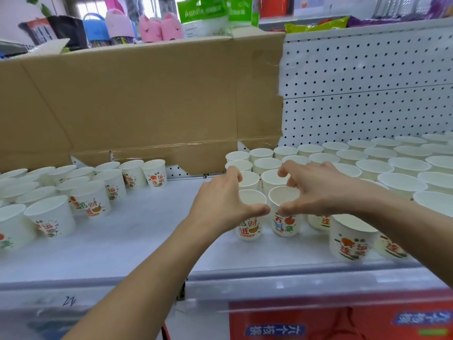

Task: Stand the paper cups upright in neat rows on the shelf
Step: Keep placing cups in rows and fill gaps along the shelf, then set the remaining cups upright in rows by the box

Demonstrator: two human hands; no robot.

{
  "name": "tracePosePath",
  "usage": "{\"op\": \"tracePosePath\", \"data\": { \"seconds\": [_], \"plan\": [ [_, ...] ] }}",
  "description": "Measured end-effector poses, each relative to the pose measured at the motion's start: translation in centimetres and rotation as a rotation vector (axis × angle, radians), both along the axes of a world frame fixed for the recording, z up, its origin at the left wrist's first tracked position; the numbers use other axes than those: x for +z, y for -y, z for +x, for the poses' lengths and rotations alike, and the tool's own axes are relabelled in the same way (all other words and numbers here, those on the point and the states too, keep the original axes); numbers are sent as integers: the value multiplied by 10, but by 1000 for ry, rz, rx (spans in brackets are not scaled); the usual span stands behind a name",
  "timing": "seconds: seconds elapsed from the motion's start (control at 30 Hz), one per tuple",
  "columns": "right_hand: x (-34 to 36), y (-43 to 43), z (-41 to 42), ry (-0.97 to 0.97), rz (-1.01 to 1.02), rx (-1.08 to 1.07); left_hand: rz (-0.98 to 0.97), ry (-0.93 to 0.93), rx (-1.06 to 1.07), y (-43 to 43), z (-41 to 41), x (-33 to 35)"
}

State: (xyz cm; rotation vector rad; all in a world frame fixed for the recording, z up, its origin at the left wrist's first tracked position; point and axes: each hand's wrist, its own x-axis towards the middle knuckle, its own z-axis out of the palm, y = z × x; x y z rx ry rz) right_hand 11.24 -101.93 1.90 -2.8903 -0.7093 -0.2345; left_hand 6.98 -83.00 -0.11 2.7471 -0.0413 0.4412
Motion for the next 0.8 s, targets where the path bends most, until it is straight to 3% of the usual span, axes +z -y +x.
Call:
{"op": "tracePosePath", "data": {
  "seconds": [0.4, 0.6, 0.8],
  "plan": [
    [5, -4, -13, 97, -75, -73, -27, 11, 18, 0, -2, -2],
    [5, -30, -39, 244, 198, 123, -132, 148, -13, -24, -32, -11],
    [-8, -63, -53, 309, 269, 109, -229, 194, 5, -95, -88, -46]
  ]
}}
